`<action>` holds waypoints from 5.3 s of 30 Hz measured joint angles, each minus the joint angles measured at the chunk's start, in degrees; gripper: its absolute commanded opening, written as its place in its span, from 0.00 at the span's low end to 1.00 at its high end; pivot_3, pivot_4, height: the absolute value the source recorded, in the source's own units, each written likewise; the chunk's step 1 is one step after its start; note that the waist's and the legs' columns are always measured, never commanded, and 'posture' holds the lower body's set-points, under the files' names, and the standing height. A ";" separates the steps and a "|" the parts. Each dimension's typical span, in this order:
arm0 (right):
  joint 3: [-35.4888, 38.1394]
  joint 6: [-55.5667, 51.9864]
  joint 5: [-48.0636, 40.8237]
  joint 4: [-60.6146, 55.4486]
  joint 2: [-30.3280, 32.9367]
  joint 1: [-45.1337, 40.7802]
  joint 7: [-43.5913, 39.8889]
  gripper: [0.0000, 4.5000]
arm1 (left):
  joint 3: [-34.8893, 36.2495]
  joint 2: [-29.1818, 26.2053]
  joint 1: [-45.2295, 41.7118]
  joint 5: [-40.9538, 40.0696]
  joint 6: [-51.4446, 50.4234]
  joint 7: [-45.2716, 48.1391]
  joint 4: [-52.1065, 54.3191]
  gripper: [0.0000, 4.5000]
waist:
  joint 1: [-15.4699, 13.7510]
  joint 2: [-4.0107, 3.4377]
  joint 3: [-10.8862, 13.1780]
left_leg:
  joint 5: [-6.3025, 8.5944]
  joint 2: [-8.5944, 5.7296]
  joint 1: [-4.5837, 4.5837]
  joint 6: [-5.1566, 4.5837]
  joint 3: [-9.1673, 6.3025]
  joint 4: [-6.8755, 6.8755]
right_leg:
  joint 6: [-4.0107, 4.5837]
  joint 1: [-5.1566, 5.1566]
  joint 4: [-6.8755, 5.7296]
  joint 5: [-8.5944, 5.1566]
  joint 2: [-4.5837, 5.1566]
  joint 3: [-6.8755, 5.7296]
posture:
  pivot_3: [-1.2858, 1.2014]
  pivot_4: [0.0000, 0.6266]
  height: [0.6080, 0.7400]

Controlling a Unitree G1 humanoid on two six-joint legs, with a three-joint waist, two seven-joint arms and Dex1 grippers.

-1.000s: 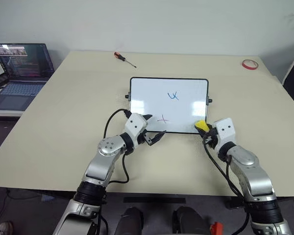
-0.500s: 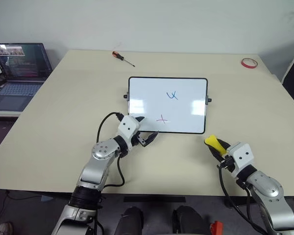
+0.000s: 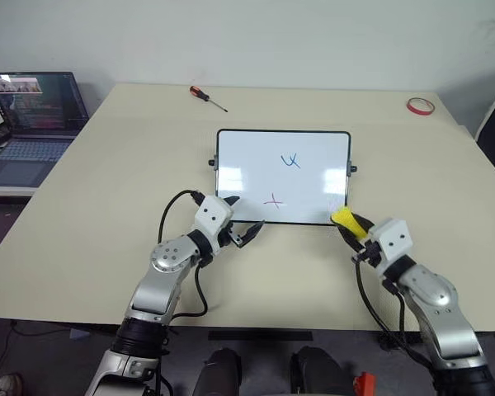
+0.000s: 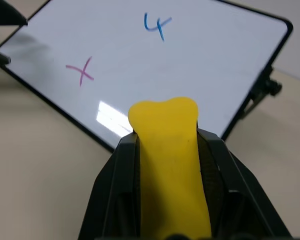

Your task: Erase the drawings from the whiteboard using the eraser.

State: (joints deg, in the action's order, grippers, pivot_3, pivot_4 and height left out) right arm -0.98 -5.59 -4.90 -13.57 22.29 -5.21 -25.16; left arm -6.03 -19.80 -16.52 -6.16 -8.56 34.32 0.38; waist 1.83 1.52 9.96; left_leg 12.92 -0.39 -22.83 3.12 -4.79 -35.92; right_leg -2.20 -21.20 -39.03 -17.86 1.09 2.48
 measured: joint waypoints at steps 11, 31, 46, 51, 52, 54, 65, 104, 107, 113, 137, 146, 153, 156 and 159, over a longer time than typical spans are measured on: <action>-4.61 0.32 4.09 25.50 -8.14 -30.43 2.73 0.27 | 0.34 -0.27 -0.66 -0.08 -0.12 0.07 -0.21 1.00 | -0.40 -0.02 0.03 | 0.00 -0.07 -0.13 0.00 0.01 0.00 | 0.03 -0.10 0.06 0.02 0.06 -0.06 | 0.52 0.24 1.00; -5.22 12.88 7.25 51.96 -11.45 -43.74 5.70 0.27 | 0.39 -0.32 -1.34 -0.04 -0.28 -0.09 -0.11 1.00 | 0.42 -0.07 0.04 | 0.00 0.05 -0.05 0.00 0.06 -0.03 | 0.06 -0.14 -0.10 0.05 0.05 0.02 | 0.52 0.24 1.00; -10.38 11.41 11.19 50.68 -11.57 -42.40 3.81 0.27 | 0.38 -0.36 -1.39 -0.04 -0.97 -1.06 0.02 1.00 | 0.74 -0.08 0.02 | -0.04 -0.02 0.11 0.01 -0.03 -0.14 | 0.07 -0.09 -0.52 0.05 0.06 0.00 | 0.52 0.24 1.00; -9.07 11.95 13.51 51.43 -9.14 -43.61 11.79 0.27 | 0.36 -0.35 -1.40 -0.04 -0.96 -1.00 0.00 1.00 | -0.29 -0.05 0.01 | -0.06 -0.06 0.15 0.00 -0.02 -0.17 | 0.09 0.01 -0.51 0.06 0.05 -0.04 | 0.52 0.24 1.00; -9.05 12.05 13.79 51.11 -8.82 -43.33 12.42 0.27 | 0.33 -0.35 -1.41 -0.04 -0.96 -0.98 -0.02 1.00 | -0.29 -0.04 0.00 | -0.06 -0.06 0.15 0.00 -0.01 -0.17 | 0.09 0.01 -0.50 0.06 0.05 -0.04 | 0.52 0.24 1.00; -9.07 12.05 14.01 49.20 -8.64 -41.68 12.66 0.27 | 0.16 -0.27 -1.53 -0.03 -0.93 -0.90 -0.08 1.00 | -0.28 -0.04 0.00 | -0.06 -0.05 0.15 0.00 -0.01 -0.16 | 0.09 0.01 -0.50 0.06 0.05 -0.03 | 0.52 0.24 1.00; -12.54 8.08 13.17 39.76 -8.71 -32.81 1.53 0.27 | -0.26 -0.18 -2.40 0.02 -0.22 0.08 -0.96 1.00 | 0.55 -0.05 -0.05 | -0.06 0.03 0.36 0.00 0.00 -0.12 | 0.09 0.09 -0.54 0.06 0.04 0.07 | 0.52 0.24 1.00; -7.72 -2.70 10.98 32.11 -8.25 -28.92 4.24 0.27 | -0.49 -0.15 -3.40 0.18 0.33 0.16 -1.72 1.00 | 0.00 -0.01 -0.49 | -0.29 0.05 1.00 -0.13 -0.20 0.16 | -0.18 0.95 0.17 0.13 0.08 0.00 | 0.52 0.24 1.00; -6.98 -2.70 9.64 30.41 -8.66 -27.38 3.46 0.27 | -0.49 -0.21 -2.53 0.14 0.08 0.14 -0.70 1.00 | 0.01 -0.03 -0.46 | -0.28 0.05 0.97 -0.13 -0.20 0.23 | -0.17 0.90 0.20 0.12 0.09 0.02 | 0.52 0.24 1.00; -6.33 -7.56 7.53 22.38 -8.38 -22.19 2.46 0.27 | -0.41 -0.11 5.76 -2.16 -3.62 0.15 7.58 1.00 | -0.01 -0.09 -0.40 | -0.27 0.05 0.79 -0.11 -0.21 0.49 | -0.02 0.66 0.30 0.20 0.19 0.09 | 0.52 0.24 1.00; -0.14 -7.64 -2.86 -7.17 1.96 8.33 -5.86 0.27 | 1.77 -0.73 17.76 -2.71 -7.55 -5.00 18.21 1.00 | -0.03 -0.07 0.28 | -0.23 0.06 0.04 0.01 0.00 0.80 | -0.09 -0.18 0.44 -0.03 0.10 0.04 | 0.52 0.24 1.00; -2.99 -4.79 2.08 0.46 -0.07 -2.80 -2.46 0.27 | 1.89 -0.74 16.32 -2.66 -7.51 -5.14 18.03 1.00 | 0.03 -0.05 0.29 | -0.22 0.04 0.04 0.03 0.02 0.81 | 0.15 -0.20 0.36 0.12 0.09 0.01 | 0.52 0.24 1.00; -9.72 2.10 8.19 15.58 -7.33 -16.55 0.68 0.27 | 2.12 -1.03 15.63 -2.66 -7.38 -5.13 17.08 1.00 | -0.01 -0.05 0.29 | -0.23 0.00 0.04 0.04 0.06 0.80 | 0.17 -0.21 0.28 0.11 0.06 -0.02 | 0.52 0.24 1.00; -11.62 6.02 10.14 23.14 -9.87 -21.34 2.02 0.27 | 2.33 -1.17 15.40 -2.65 -7.37 -5.21 17.01 1.00 | 0.00 -0.05 0.29 | -0.23 0.00 0.04 0.04 0.05 0.80 | 0.17 -0.22 0.27 0.12 0.07 -0.02 | 0.52 0.24 1.00; -12.72 8.93 11.20 28.81 -11.66 -24.04 2.93 0.27 | 2.63 -1.27 15.25 -2.64 -7.38 -5.50 17.01 1.00 | -0.08 -0.05 0.29 | -0.23 0.00 0.04 0.04 0.05 0.80 | 0.17 -0.22 0.24 0.12 0.08 -0.03 | 0.52 0.24 1.00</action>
State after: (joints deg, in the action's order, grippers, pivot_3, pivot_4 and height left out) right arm -13.70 3.34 6.30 15.24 10.63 -29.26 -22.22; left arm -3.40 -21.07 -1.28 -8.81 -15.94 28.82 17.39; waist 1.76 1.48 10.25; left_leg 12.69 -0.39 -22.79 3.16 -4.74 -35.12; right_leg -2.03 -21.42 -38.79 -17.74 1.16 2.45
